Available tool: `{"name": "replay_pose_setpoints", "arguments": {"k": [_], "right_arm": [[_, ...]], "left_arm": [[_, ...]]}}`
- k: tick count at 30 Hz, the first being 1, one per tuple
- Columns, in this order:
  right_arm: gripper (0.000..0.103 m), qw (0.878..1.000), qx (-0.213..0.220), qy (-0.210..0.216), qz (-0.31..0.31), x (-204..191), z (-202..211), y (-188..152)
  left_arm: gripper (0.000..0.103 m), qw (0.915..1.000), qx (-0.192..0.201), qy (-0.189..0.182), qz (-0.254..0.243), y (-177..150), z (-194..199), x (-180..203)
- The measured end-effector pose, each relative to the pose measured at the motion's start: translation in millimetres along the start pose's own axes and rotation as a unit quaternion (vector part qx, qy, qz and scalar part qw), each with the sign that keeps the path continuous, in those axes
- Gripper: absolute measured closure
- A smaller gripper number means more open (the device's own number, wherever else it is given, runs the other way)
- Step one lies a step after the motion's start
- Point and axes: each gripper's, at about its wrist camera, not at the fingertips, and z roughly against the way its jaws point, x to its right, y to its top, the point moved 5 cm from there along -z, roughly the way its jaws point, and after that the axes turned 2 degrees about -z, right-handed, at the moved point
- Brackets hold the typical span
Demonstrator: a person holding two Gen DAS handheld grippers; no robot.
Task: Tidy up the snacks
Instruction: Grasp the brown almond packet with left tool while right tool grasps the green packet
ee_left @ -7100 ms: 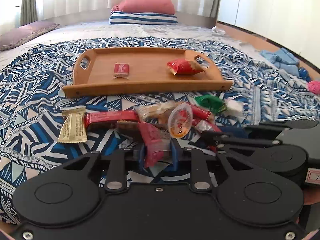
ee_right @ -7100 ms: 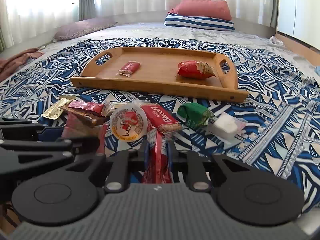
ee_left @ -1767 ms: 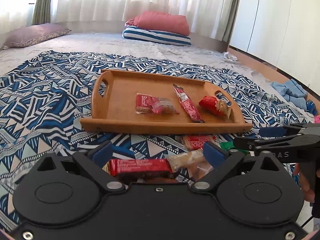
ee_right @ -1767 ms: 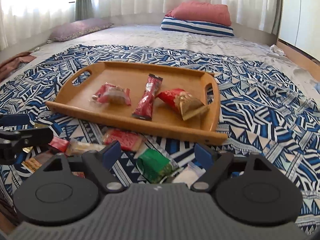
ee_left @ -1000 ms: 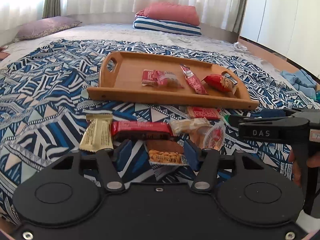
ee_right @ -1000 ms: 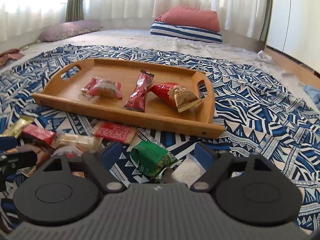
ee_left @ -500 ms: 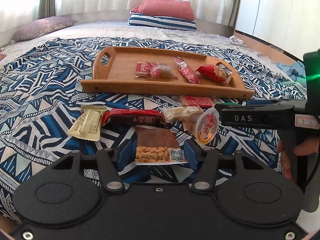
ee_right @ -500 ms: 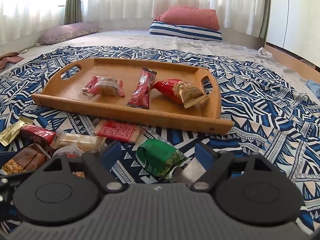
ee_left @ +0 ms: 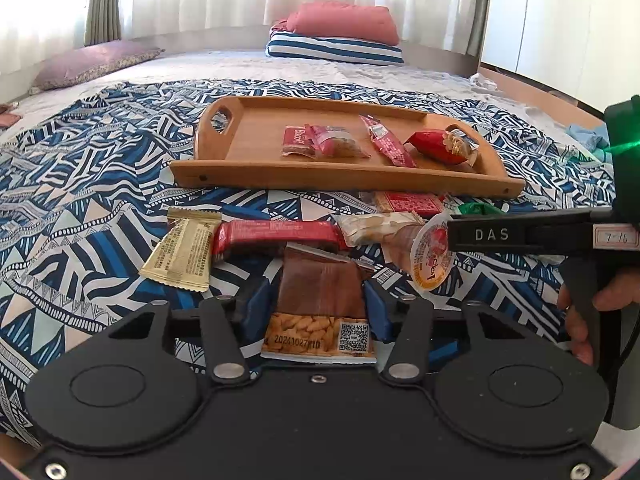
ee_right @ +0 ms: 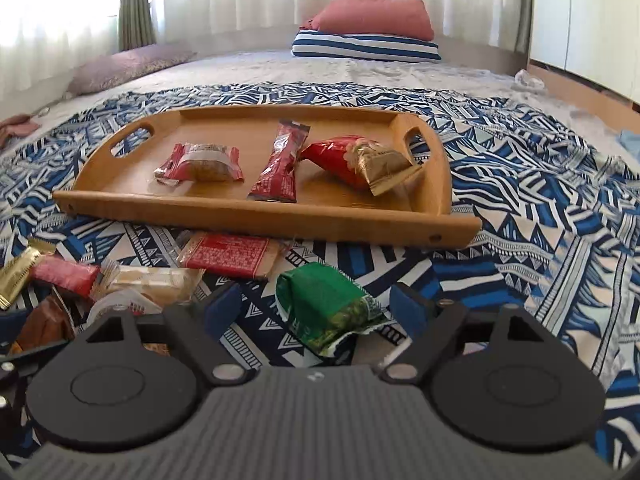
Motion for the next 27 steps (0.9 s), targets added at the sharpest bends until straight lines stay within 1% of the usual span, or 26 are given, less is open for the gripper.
{"name": "replay_pose_setpoints", "arguments": {"k": [5, 9, 11, 13, 14, 16, 18, 21, 27], "right_arm": [[0.014, 1.000, 0.019, 0.002, 0.004, 0.0, 3.0, -6.2], [0.013, 0.999, 0.027, 0.017, 0.000, 1.2, 4.2, -8.1], [0.014, 0.999, 0.030, 0.022, -0.003, 2.0, 5.0, -8.8], [0.019, 0.999, 0.035, 0.026, -0.003, 2.0, 6.0, -10.0], [0.024, 0.999, 0.037, 0.026, -0.004, 2.1, 6.7, -10.1], [0.032, 0.999, 0.037, 0.020, -0.008, 2.6, 8.5, -8.9], [0.047, 0.999, 0.033, 0.015, -0.015, 4.6, 10.4, -6.6], [0.057, 0.999, 0.027, 0.013, -0.034, 10.1, 12.6, -3.2], [0.061, 0.999, 0.020, 0.005, -0.050, 14.1, 18.5, -1.0]], "left_arm": [[0.059, 0.9999, 0.003, 0.000, -0.012, -1.7, 0.7, 2.3], [0.060, 0.9998, -0.002, -0.007, -0.018, -1.2, 1.2, 3.3], [0.061, 0.9997, -0.005, -0.013, -0.020, -0.2, 2.0, 3.7], [0.061, 0.9997, -0.007, -0.020, -0.013, 0.8, 2.5, 3.2], [0.061, 0.9997, -0.007, -0.021, -0.013, 1.0, 3.1, 3.1], [0.061, 0.9996, -0.008, -0.023, -0.014, 2.2, 4.2, 3.7], [0.061, 0.9995, -0.008, -0.027, -0.015, 4.0, 6.2, 3.5], [0.061, 0.9993, -0.005, -0.031, -0.023, 6.9, 10.0, 3.6], [0.061, 0.9992, -0.003, -0.034, -0.019, 14.4, 16.1, 0.5]]}}
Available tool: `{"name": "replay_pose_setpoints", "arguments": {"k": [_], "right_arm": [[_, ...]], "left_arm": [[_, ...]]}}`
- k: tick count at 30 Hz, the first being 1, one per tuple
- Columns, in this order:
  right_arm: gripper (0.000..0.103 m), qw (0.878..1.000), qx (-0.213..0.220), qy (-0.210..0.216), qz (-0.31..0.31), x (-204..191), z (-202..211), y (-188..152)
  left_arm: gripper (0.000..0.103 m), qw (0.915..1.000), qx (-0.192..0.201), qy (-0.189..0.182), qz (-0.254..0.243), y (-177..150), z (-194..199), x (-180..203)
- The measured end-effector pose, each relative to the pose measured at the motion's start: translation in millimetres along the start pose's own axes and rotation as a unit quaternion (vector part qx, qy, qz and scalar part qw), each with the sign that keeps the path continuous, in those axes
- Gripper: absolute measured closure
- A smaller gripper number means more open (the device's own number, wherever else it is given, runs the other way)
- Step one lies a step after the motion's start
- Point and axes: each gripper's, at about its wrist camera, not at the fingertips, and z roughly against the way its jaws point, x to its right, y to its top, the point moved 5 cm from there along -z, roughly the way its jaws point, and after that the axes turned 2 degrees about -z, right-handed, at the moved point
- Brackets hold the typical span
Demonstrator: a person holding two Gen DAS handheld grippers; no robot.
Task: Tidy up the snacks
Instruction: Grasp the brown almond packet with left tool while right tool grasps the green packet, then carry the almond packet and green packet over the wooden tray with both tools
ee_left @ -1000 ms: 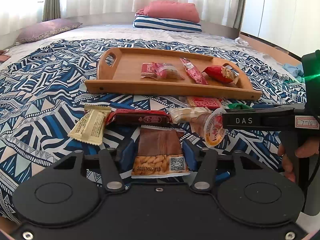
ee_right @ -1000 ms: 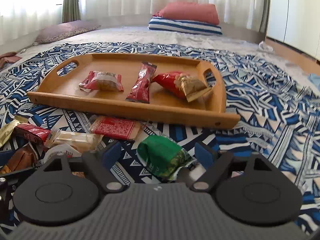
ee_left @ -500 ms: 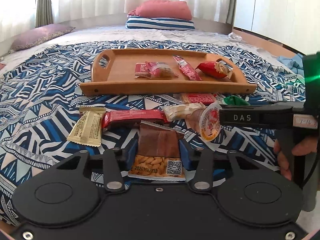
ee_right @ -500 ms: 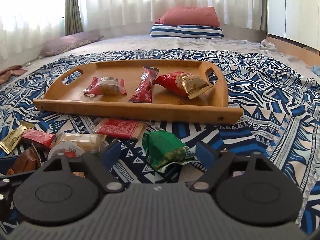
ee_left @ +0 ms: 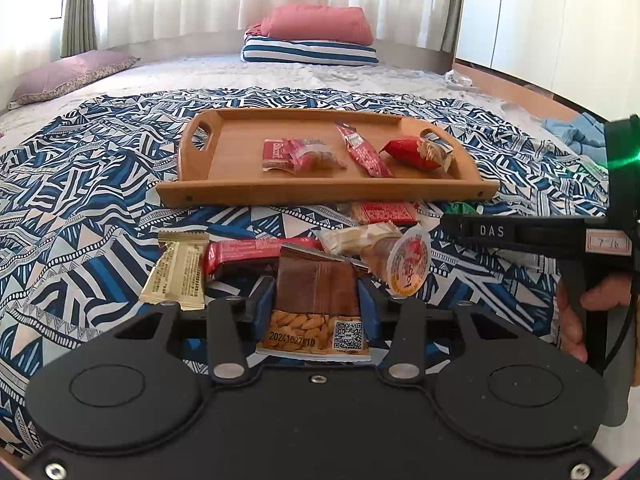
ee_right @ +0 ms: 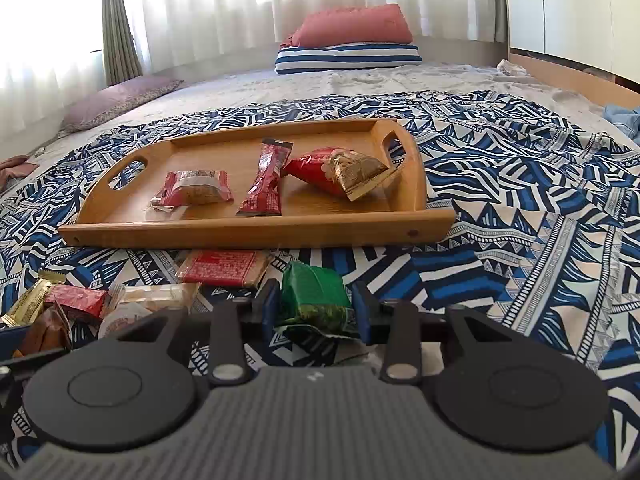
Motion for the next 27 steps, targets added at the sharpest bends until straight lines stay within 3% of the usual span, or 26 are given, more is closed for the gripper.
{"name": "replay_pose_setpoints", "arguments": {"k": [9, 27], "right_arm": [[0.061, 0.999, 0.008, -0.022, 0.022, -5.3, 17.4, 12.5], [0.061, 0.999, 0.017, -0.012, 0.032, -15.3, 29.4, 58.9]], "left_arm": [[0.061, 0.9996, -0.012, -0.004, 0.025, 19.0, 2.6, -12.0], [0.062, 0.9994, -0.002, -0.009, 0.032, 93.1, -6.5, -24.8]]}}
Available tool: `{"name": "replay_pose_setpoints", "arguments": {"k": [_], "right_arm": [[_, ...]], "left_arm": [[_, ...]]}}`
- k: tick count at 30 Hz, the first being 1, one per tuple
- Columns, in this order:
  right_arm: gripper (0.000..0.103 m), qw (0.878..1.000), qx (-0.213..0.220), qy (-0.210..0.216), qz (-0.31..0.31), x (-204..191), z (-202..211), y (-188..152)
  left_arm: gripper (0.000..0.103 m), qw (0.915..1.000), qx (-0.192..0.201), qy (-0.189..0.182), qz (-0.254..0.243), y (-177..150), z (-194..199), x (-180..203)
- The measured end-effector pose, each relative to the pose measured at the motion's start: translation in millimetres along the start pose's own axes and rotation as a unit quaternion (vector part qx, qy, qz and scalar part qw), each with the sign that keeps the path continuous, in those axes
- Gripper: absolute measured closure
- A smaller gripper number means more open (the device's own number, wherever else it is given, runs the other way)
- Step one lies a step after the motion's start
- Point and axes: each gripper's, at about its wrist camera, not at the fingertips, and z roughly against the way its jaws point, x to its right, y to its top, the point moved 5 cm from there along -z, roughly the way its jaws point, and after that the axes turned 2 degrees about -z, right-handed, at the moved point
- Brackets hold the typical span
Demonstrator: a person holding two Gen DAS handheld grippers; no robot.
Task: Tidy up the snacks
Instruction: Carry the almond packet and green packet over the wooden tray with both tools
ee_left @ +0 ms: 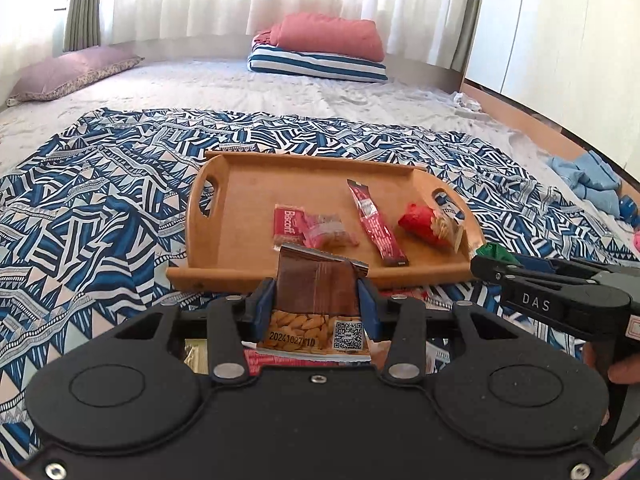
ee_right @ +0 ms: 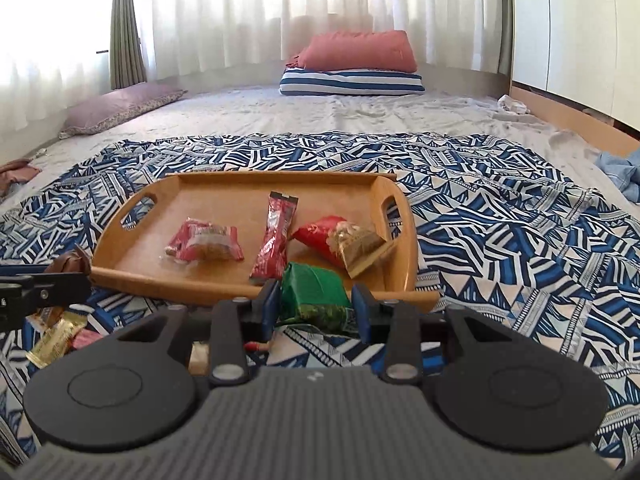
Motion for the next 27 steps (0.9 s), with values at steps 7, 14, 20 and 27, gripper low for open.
{"name": "replay_pose_setpoints", "arguments": {"k": [7, 14, 20, 27], "right_arm": [[0.061, 1.000, -0.008, 0.003, -0.016, 4.4, -9.9, 18.7], [0.061, 1.000, -0.013, 0.003, -0.028, 11.3, -28.1, 40.9], [0.061, 0.999, -0.020, 0.010, -0.025, 14.5, -47.2, 63.3], [0.061, 0.998, -0.047, 0.030, -0.034, 15.4, -88.5, 91.6]], "left_arm": [[0.062, 0.9998, -0.010, -0.005, 0.014, 22.7, -14.4, -7.5], [0.062, 0.9992, -0.020, -0.015, 0.030, 53.9, -37.2, -16.5], [0.062, 0.9977, -0.030, -0.032, 0.051, 84.1, -68.2, -22.5], [0.062, 0.9965, -0.041, -0.025, 0.068, 114.8, -114.1, -28.7]]}}
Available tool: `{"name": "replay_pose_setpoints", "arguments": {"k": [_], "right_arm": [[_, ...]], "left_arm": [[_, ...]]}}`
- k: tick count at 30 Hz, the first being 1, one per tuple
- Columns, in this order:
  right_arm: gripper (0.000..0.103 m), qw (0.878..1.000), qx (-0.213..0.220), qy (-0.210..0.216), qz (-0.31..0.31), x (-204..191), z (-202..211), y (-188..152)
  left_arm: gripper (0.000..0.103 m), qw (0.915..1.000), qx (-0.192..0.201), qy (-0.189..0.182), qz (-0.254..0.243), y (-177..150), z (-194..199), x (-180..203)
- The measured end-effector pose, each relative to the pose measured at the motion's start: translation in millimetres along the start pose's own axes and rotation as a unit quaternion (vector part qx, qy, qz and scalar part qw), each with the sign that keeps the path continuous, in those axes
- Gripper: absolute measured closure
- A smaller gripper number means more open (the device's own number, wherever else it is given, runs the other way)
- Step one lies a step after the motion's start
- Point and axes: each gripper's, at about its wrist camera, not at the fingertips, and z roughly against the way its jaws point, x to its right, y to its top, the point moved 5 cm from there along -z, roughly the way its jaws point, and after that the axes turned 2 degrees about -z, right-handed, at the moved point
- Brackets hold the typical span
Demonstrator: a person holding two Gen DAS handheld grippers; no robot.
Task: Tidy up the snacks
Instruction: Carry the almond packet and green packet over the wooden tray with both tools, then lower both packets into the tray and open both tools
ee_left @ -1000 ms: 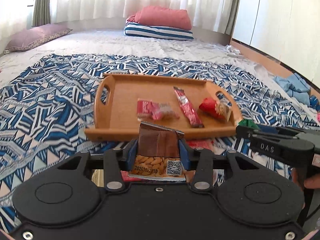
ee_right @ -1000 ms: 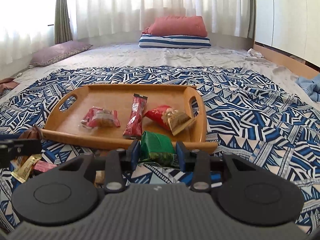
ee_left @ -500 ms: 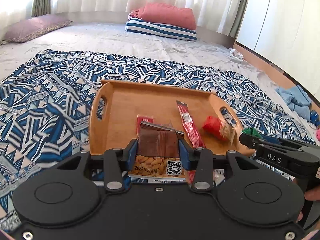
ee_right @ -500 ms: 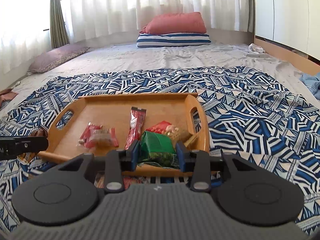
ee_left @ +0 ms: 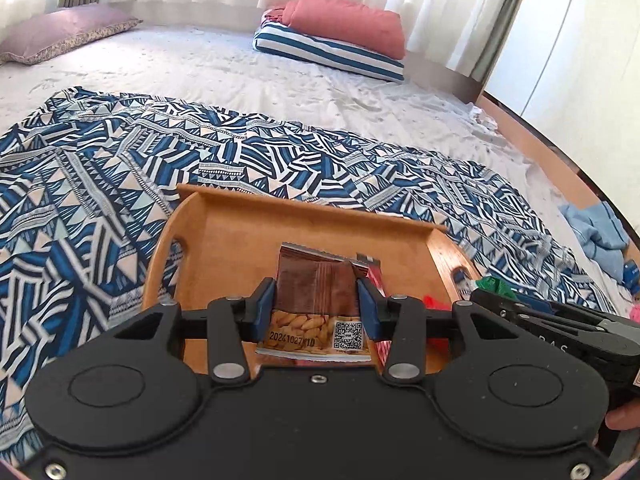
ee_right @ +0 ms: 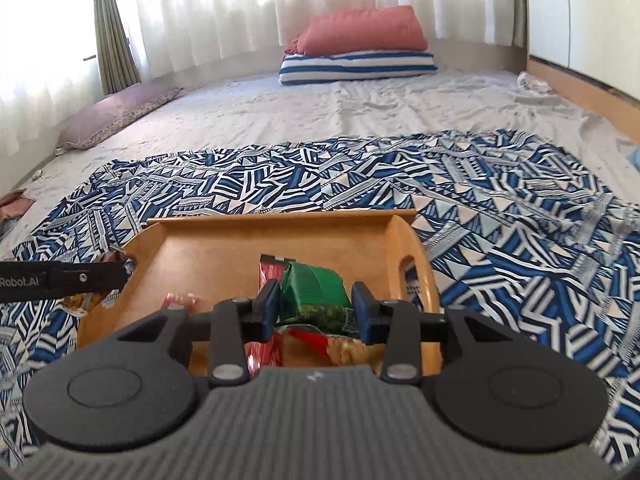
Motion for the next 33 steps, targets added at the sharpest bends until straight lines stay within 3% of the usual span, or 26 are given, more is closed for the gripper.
{"name": "replay_pose_setpoints", "arguments": {"k": [8, 16, 33], "right_arm": [[0.060, 0.999, -0.031, 0.002, -0.030, 0.9, -51.8, 18.2], [0.060, 0.997, -0.059, -0.010, -0.045, 0.6, -90.0, 10.4], [0.059, 0.999, -0.034, 0.016, -0.023, -7.8, -105.6, -6.6]], "left_arm": [[0.062, 0.9997, -0.020, 0.003, 0.012, 15.3, -54.1, -0.5], [0.062, 0.9993, -0.028, 0.000, 0.024, 15.6, -89.9, -2.6], [0.061, 0.9989, -0.026, 0.034, -0.021, -0.8, -120.0, 3.8]]}}
